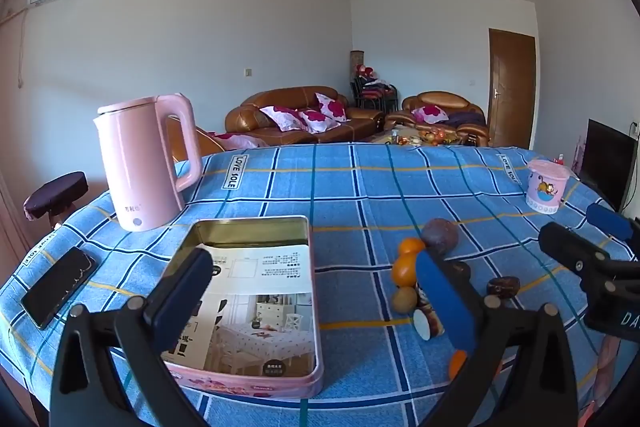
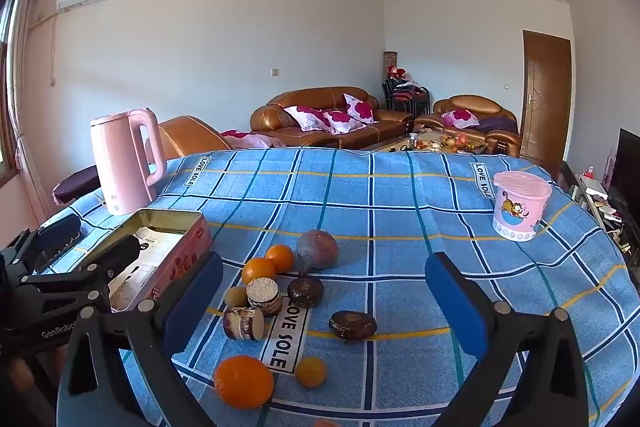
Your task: Organize fruits
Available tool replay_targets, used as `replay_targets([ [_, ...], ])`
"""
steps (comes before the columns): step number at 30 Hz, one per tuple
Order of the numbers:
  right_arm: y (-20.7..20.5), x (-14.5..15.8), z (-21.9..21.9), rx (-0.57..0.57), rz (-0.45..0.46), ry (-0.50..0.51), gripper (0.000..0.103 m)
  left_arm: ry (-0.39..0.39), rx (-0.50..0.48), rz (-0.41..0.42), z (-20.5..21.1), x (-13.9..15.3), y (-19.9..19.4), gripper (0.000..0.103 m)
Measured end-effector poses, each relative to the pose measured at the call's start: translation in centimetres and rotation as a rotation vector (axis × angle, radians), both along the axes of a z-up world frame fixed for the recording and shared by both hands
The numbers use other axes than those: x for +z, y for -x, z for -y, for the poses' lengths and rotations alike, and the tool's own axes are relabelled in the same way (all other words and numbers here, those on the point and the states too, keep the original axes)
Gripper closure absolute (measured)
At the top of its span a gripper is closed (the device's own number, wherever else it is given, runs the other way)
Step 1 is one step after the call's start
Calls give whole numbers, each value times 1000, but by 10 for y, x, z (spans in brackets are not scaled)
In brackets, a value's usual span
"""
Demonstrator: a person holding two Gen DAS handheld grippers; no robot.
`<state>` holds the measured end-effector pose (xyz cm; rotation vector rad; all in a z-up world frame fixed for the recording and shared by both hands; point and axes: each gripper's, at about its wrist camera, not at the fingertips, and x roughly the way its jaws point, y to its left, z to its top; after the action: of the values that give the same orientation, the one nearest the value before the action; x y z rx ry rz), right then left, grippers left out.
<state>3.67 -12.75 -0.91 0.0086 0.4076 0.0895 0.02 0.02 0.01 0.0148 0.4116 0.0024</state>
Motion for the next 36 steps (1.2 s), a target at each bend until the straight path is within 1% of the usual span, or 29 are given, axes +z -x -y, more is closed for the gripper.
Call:
replay_targets([
  [6, -1, -4, 0, 1, 0, -7, 1, -7, 6, 11, 0, 2, 2, 0],
  [8, -4, -6, 3, 10, -17, -6, 1, -9, 6, 12, 6, -4, 3, 0],
  [10, -1, -5, 0, 10, -15, -4, 1, 2, 7, 7, 1, -2, 1, 0],
  [19, 3, -4, 2, 11, -2, -36, 1, -1, 5, 10, 0, -2, 1, 0],
  [36, 3, -4, -1, 19, -3, -36, 1, 0, 4, 10, 0, -2, 1, 0],
])
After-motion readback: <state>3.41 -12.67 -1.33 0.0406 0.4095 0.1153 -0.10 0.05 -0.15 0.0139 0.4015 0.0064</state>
